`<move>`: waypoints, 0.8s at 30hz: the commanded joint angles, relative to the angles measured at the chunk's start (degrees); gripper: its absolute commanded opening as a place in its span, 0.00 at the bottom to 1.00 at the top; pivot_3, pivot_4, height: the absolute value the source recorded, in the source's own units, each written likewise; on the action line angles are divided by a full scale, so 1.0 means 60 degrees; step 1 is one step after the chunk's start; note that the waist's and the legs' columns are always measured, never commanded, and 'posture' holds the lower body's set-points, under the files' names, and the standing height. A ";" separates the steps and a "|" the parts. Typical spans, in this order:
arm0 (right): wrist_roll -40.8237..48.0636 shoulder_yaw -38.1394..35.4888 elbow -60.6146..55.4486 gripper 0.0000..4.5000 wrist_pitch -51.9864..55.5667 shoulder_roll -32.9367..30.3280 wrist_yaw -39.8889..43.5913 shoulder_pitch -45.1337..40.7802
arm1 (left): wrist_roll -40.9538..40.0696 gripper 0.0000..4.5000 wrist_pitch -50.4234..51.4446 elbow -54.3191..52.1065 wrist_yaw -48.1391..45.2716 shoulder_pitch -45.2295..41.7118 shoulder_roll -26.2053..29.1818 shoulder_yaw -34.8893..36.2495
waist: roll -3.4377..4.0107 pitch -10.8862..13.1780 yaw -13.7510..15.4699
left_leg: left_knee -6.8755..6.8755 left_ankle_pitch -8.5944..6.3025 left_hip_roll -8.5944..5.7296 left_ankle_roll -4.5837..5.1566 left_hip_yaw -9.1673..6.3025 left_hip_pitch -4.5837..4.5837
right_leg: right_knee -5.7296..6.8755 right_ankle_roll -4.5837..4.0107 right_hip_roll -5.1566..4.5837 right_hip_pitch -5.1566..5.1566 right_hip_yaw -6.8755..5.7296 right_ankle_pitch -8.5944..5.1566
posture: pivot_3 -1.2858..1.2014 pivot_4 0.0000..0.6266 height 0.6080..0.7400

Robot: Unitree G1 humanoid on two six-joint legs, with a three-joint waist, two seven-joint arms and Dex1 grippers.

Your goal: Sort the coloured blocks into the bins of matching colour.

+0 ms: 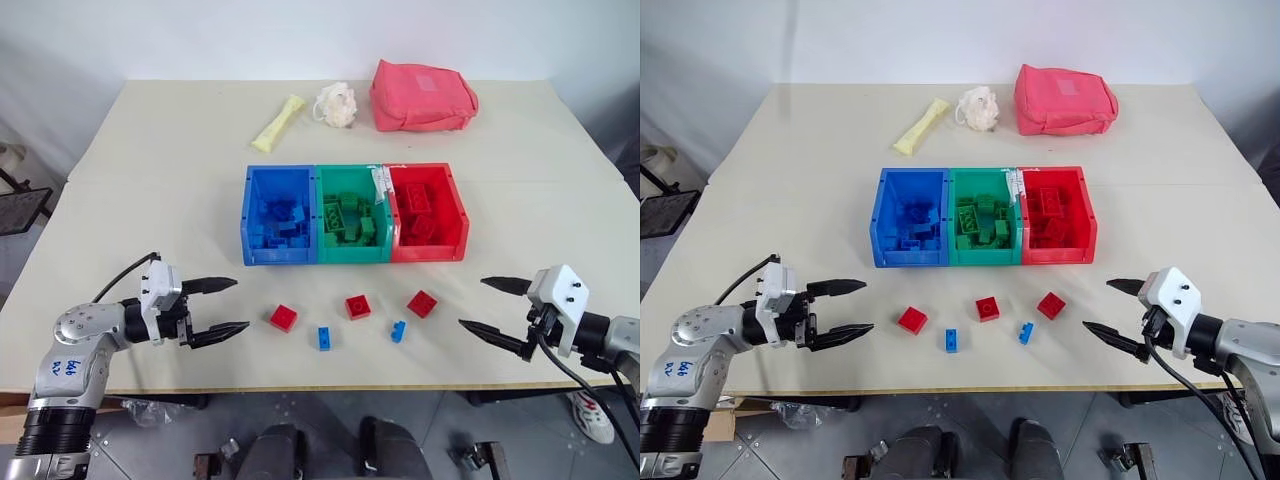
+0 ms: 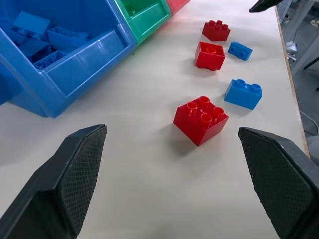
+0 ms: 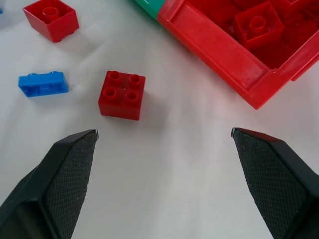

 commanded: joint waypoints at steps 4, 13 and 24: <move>0.0266 -0.0165 -0.0477 1.00 0.0151 0.0200 -0.0501 -0.0353 | -0.0223 1.00 0.0218 -0.0348 0.0170 -0.0269 -0.0158 -0.0127 | 0.0001 0.0000 -0.0021 | -0.0001 0.0000 0.0000 0.0000 0.0002 0.0001 | 0.0000 0.0000 0.0002 -0.0001 -0.0003 0.0000 | 0.52 0.24 1.00; 0.0154 -0.0422 -0.0884 1.00 0.1077 -0.0049 -0.0811 0.0066 | -0.0244 1.00 -0.0654 -0.0153 -0.0452 -0.0302 -0.0629 -0.0329 | 0.0000 0.0000 0.0053 | 0.0003 0.0000 -0.0002 0.0000 -0.0007 -0.0005 | -0.0001 0.0000 -0.0001 0.0003 -0.0005 0.0000 | 0.52 0.24 1.00; 0.0308 -0.2491 -0.1618 1.00 0.1433 -0.0479 -0.0177 0.2451 | -0.0136 1.00 -0.1424 0.0743 -0.1152 -0.0488 -0.0540 -0.0371 | -0.0001 -0.0001 0.0005 | 0.0002 0.0000 0.0001 0.0001 0.0007 0.0001 | -0.0014 0.0000 0.0010 0.0009 -0.0009 0.0000 | 0.52 0.24 1.00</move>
